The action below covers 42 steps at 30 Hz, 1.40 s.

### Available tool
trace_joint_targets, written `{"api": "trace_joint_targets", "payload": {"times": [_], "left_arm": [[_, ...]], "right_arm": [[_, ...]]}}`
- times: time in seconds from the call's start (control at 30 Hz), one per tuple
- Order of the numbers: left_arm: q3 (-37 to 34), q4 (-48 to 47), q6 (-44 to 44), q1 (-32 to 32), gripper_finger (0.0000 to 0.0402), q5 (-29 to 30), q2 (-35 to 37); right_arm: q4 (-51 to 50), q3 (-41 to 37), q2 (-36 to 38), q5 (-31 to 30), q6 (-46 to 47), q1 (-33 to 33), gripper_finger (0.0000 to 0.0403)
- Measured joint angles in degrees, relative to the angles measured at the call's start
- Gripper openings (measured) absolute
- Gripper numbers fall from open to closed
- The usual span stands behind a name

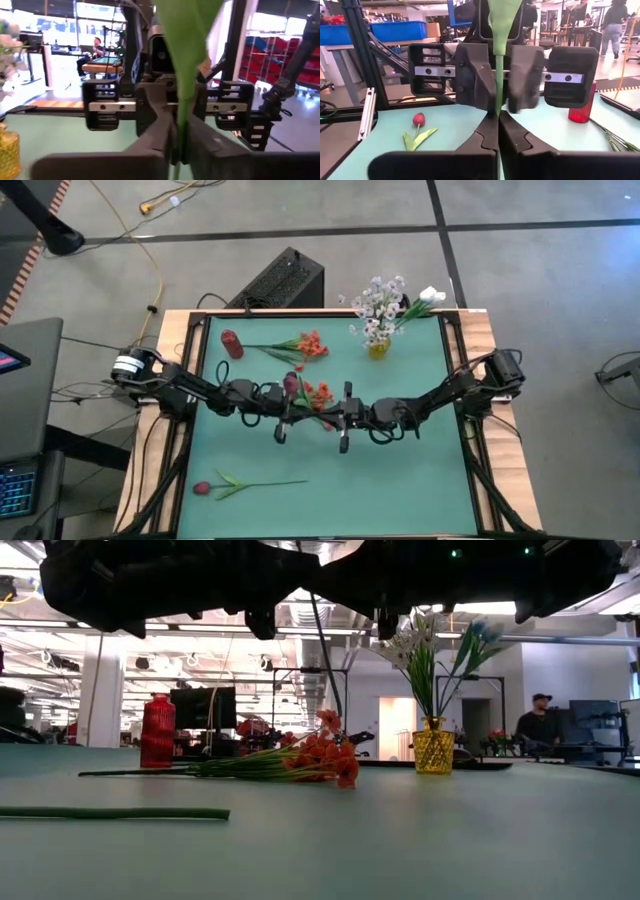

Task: Sort flowers into vase by color
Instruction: Put the top red tulip into the red vase

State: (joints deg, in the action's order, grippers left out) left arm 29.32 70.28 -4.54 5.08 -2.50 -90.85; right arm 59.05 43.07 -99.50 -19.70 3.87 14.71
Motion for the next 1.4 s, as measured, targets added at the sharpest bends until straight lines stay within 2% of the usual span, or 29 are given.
{"api": "trace_joint_targets", "payload": {"times": [0.33,0.47,0.6,0.67,0.8,1.0,1.1,1.27,1.4], "left_arm": [[0.0,-0.6,-0.4,-0.7,0.0001,0.2,0.6],[0.0,-4.8,-1.0,-1.6,0.0,0.1,4.0],[0.0,-14.6,0.0,-3.0,0.0,1.4,11.7],[0.0,-21.4,1.6,-3.6,0.0,4.7,17.4],[-0.1,-35.6,5.2,-4.0,0.0,15.5,29.2],[0.0,-51.0,10.0,-5.8,0.0,37.1,43.2],[0.0,-57.2,10.9,-8.2,0.0,45.3,48.4],[0.0,-63.6,11.0,-13.7,0.0,52.1,54.8],[0.0,-65.5,11.0,-18.6,0.0,52.9,58.4]], "right_arm": [[-0.3,0.2,0.0,0.1,0.6,-0.6,0.0084],[-0.5,1.0,0.0,0.8,0.0,-0.7,0.0133],[-2.3,1.0,0.8,1.0,-2.8,-0.3,0.0194],[-5.2,1.0,1.9,1.5,-3.7,0.3,0.0222],[-11.5,1.0,4.8,1.6,-3.9,1.3,0.0253],[-14.2,1.0,6.3,1.6,-3.9,1.4,0.026],[-14.0,1.0,5.7,1.5,-3.9,1.4,0.026],[-15.6,1.0,5.5,1.4,-2.0,1.4,0.026],[-15.9,1.0,5.5,1.3,-1.8,1.4,0.026]]}}
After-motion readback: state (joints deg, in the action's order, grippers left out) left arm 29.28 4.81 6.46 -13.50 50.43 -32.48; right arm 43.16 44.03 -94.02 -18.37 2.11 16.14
